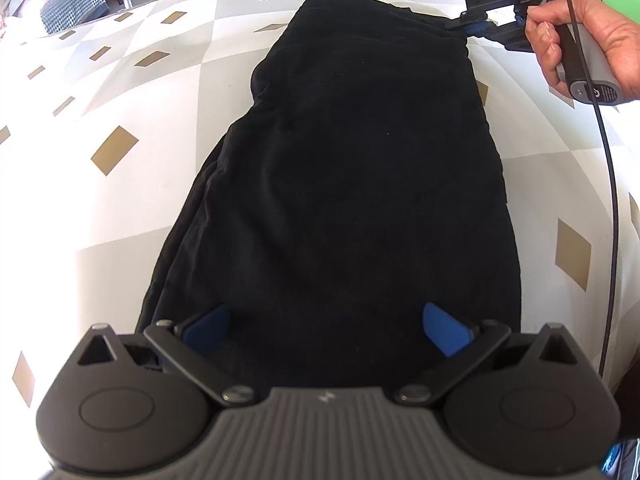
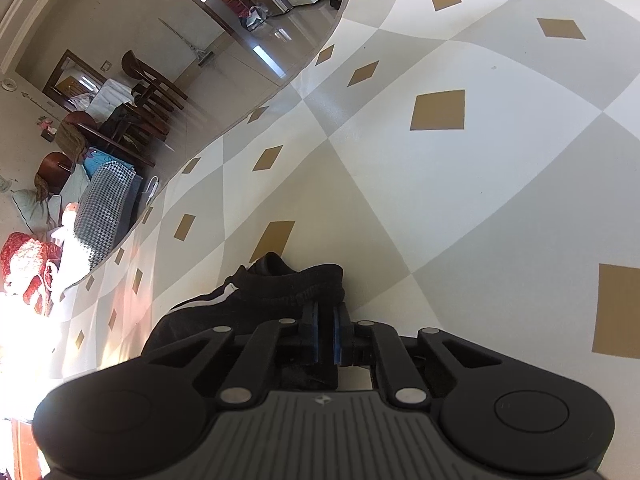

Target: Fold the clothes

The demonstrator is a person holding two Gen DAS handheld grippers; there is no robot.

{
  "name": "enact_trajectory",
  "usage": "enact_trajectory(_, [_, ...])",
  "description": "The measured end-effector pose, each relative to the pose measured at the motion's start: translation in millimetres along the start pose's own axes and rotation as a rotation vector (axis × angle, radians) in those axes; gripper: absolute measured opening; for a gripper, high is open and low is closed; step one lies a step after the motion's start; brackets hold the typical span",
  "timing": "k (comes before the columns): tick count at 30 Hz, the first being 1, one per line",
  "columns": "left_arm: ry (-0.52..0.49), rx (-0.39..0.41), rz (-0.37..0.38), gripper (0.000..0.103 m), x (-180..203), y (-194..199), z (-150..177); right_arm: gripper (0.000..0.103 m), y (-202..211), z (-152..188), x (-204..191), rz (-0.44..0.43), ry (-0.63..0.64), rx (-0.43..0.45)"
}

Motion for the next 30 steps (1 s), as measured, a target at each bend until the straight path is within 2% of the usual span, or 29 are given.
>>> enact_trajectory(9, [-0.019, 0.003, 0.01, 0.103, -8.7, 19.8, 19.9, 0.005, -8.8, -5.3, 2.5, 0.047, 0.01, 0.003])
enact_trajectory(15, [-0.02, 0.001, 0.008, 0.103, -5.7, 28.9, 31.4, 0.02, 7.1, -15.5, -7.0, 0.086, 0.094, 0.071])
enact_trajectory(18, [-0.02, -0.002, 0.006, 0.103, -4.4, 32.7, 36.4, 0.021, 14.9, -20.1, -16.0, 0.076, 0.146, 0.09])
enact_trajectory(22, [-0.019, -0.008, 0.005, 0.103, -2.6, 38.4, 43.6, 0.023, 10.7, -9.2, -40.0, -0.042, 0.183, 0.029])
enact_trajectory(26, [-0.019, -0.008, 0.004, 0.103, -1.6, 43.3, 50.7, 0.026, 2.5, 5.0, -63.0, -0.089, 0.267, -0.004])
enact_trajectory(30, [-0.019, -0.009, 0.004, 0.103, 0.0, 49.5, 59.1, 0.029, -6.1, 9.6, -74.5, -0.134, 0.241, -0.01])
Point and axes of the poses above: each gripper's, at about its wrist camera, not at the fingertips, and y roughly against the way its jaws point, x to its right, z to its underside, the point moved 10 cm from there along -y, roughly the way its jaws point, and after that the axes turned 5 degrees about -z, right-handed, at the moved point
